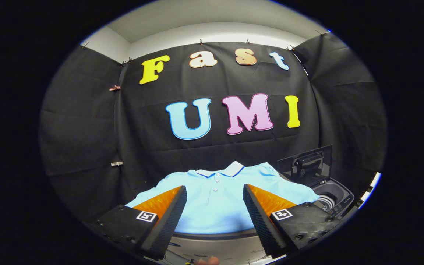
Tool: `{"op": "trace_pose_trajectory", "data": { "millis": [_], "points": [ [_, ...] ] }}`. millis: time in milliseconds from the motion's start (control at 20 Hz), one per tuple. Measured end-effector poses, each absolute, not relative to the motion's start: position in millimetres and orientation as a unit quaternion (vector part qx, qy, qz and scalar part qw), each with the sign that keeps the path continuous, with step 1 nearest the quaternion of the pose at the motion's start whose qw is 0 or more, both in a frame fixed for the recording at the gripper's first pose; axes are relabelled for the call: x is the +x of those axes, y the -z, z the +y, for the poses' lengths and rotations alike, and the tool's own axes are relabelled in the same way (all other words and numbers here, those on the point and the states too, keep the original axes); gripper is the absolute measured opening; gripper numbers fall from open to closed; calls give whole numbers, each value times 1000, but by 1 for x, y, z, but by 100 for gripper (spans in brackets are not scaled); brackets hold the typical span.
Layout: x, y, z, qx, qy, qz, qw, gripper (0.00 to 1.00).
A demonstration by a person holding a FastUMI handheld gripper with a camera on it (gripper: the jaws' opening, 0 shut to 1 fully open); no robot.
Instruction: Put the clothes into the washing machine and then close the washing machine lid.
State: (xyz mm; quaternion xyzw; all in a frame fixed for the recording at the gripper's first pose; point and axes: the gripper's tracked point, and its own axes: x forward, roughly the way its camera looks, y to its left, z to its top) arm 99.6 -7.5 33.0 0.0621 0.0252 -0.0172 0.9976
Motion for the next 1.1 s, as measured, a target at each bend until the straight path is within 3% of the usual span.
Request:
{"op": "trace_pose_trajectory", "data": {
  "millis": [500,900,1100],
  "points": [
    [212,-21,3,32,2,123,992,99],
    [257,57,-6,28,22,332,942,99],
    [255,71,-7,17,27,384,923,99]
  ]
}}
